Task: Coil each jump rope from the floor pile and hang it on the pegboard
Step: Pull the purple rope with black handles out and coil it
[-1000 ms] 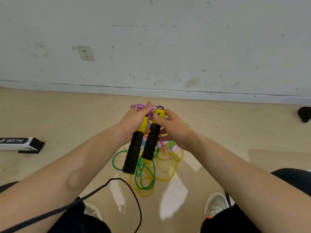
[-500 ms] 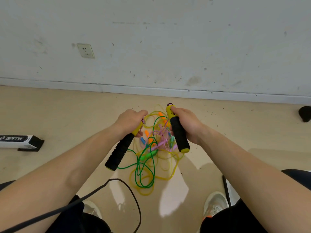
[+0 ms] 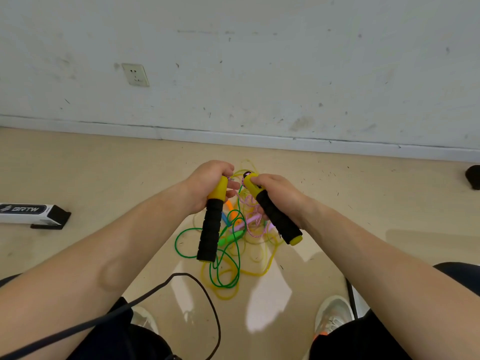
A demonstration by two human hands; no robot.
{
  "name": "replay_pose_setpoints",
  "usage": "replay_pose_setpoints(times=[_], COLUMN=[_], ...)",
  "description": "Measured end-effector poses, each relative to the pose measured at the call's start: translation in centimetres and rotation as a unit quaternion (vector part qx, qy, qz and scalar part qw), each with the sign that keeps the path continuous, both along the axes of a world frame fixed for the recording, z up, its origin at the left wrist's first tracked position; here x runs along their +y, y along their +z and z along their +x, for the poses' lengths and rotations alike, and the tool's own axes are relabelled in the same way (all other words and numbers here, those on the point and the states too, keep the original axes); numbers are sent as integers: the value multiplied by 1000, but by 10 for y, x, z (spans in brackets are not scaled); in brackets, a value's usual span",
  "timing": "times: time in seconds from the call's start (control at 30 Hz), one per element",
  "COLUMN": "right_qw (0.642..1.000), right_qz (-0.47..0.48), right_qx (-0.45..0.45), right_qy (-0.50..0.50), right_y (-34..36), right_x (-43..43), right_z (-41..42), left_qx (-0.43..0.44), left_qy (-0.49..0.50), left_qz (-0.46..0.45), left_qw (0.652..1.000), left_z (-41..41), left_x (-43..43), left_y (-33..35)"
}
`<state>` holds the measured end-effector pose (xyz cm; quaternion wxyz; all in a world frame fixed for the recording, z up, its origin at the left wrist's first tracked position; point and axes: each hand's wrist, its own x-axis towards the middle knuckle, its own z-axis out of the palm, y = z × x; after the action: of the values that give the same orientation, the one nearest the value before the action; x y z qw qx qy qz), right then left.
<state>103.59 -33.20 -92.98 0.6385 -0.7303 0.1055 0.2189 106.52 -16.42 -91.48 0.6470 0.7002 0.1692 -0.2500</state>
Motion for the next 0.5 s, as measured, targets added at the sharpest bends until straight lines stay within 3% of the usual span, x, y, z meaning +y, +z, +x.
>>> replay_pose_setpoints(times=[0.13, 0.3, 0.4, 0.5], right_qw=[999, 995, 997, 992], right_qz=[44, 90, 29, -44], right_qx=[17, -22, -66, -117], right_qy=[3, -31, -35, 18], right_y=[0, -8, -18, -22], right_x=[12, 32, 40, 35], right_z=[-7, -18, -22, -20], left_qx=[14, -68, -98, -159], left_qy=[-23, 24, 42, -15], left_qz=[-38, -32, -26, 48], left_qw=[999, 997, 994, 986], left_z=[-3, -7, -5, -3], left_x=[-2, -12, -10, -6], left_y=[0, -13, -18, -19])
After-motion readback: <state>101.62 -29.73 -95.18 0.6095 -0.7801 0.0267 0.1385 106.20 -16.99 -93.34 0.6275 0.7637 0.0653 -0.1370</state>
